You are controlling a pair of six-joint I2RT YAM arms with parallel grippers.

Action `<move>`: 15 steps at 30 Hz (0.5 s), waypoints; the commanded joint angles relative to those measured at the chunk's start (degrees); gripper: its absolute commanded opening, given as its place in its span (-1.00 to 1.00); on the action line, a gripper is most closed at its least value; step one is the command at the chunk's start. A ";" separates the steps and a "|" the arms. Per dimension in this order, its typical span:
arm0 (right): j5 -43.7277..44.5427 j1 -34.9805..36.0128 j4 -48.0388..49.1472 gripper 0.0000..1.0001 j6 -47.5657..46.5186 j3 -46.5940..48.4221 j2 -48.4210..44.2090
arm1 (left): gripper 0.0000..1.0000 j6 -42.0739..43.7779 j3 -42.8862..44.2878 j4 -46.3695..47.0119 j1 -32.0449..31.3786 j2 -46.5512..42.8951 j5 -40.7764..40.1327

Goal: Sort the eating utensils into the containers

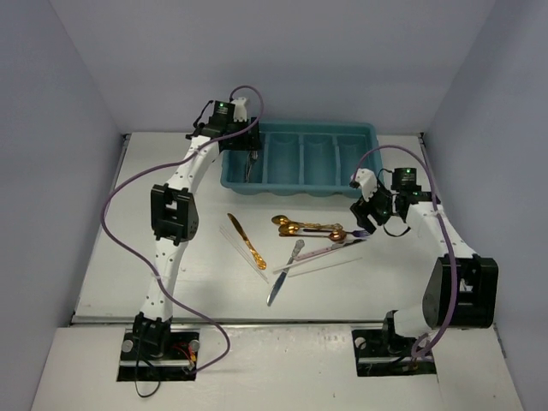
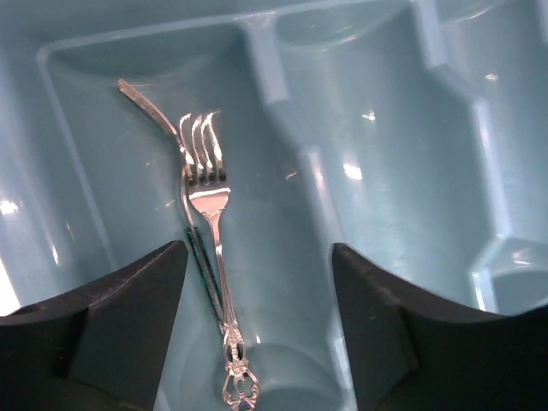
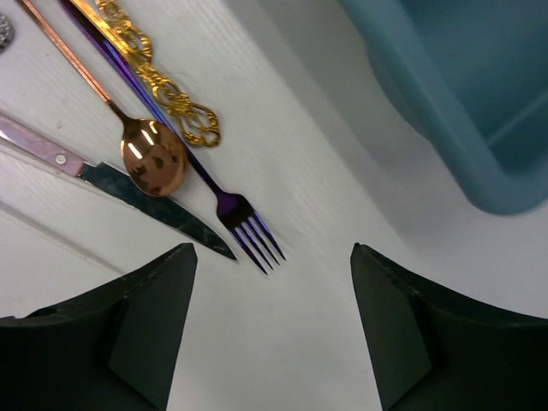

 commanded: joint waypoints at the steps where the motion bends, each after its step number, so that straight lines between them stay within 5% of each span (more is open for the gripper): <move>1: -2.95 2.39 -0.84 0.32 -3.97 1.83 5.21 | 0.32 0.88 0.84 3.41 0.54 -10.65 2.72; 6: -4.03 2.58 -0.84 0.05 -6.07 4.21 11.28 | 0.33 0.40 -3.53 2.47 0.54 -17.03 4.86; 15: -3.69 4.93 -1.02 0.02 -11.48 5.83 16.55 | 0.33 2.31 -15.95 2.38 0.54 -27.65 7.61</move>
